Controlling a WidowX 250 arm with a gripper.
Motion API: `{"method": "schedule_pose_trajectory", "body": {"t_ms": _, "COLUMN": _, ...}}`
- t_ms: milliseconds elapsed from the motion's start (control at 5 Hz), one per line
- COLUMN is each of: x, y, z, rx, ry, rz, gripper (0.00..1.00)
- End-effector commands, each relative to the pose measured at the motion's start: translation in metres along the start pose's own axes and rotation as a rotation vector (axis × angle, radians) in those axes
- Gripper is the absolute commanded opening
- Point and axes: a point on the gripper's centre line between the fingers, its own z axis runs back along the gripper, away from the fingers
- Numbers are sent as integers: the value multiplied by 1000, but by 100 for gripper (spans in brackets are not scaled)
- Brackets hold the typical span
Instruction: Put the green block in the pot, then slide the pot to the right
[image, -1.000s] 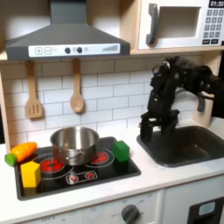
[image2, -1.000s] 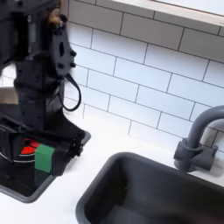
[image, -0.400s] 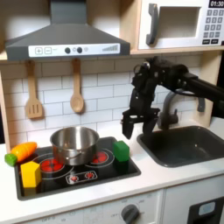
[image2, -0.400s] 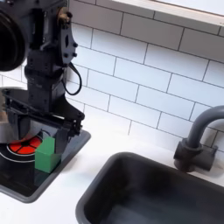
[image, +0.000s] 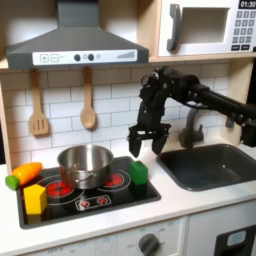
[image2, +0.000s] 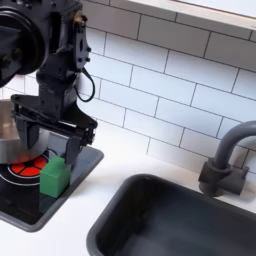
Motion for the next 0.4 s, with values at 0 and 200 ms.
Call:
{"method": "schedule_pose_trajectory", "body": {"t_ms": 0, "x": 5, "y": -5, "z": -18, "rx": 4, "ry": 39, "rz": -18, "gripper": 100}}
{"method": "schedule_pose_trajectory", "body": {"t_ms": 200, "x": 4, "y": -3, "z": -25, "rx": 6, "ry": 55, "rz": -10, "gripper": 100}}
